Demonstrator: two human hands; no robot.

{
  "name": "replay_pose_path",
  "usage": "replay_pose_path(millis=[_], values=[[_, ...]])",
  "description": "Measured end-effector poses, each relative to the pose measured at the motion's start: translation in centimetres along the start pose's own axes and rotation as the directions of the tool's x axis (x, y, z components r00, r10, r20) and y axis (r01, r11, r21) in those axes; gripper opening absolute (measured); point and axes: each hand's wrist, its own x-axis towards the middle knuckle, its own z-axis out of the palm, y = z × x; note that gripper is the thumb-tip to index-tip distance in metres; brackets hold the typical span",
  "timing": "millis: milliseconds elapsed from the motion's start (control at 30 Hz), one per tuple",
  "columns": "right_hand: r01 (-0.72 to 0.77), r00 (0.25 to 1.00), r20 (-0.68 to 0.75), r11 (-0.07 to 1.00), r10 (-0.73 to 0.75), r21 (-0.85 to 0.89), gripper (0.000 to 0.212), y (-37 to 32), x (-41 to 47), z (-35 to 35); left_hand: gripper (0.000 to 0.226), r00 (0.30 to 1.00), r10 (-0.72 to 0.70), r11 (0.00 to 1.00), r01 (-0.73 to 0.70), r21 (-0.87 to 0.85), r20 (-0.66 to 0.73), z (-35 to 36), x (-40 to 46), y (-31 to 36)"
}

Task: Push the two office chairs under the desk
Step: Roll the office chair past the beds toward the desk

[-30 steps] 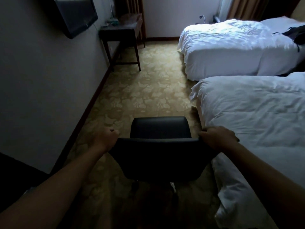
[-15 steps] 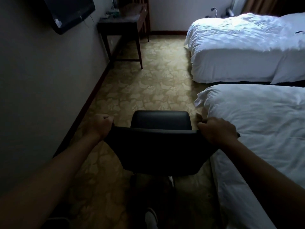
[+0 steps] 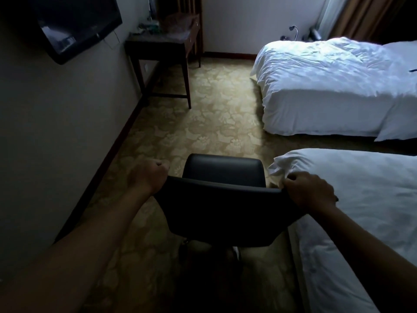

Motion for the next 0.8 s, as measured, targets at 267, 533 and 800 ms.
replay_pose_path(millis=[267, 533, 800], values=[[-0.051, 0.996, -0.071, 0.999, 0.052, 0.018, 0.036, -2.3, 14.0, -0.4, 0.036, 1.000, 0.005, 1.000, -0.005, -0.028, -0.003, 1.3, 13.4, 4.7], [-0.010, 0.999, -0.045, 0.999, 0.012, 0.031, 0.039, -3.6, 31.1, -1.2, 0.039, 1.000, 0.004, 0.998, -0.003, -0.062, 0.007, 3.5, 28.5, 11.2], [0.037, 0.996, -0.084, 0.999, -0.035, 0.031, 0.039, -5.3, 47.3, -1.0, 0.047, 0.995, -0.073, 0.997, 0.075, -0.032, 0.062, 4.7, 43.0, 17.1]])
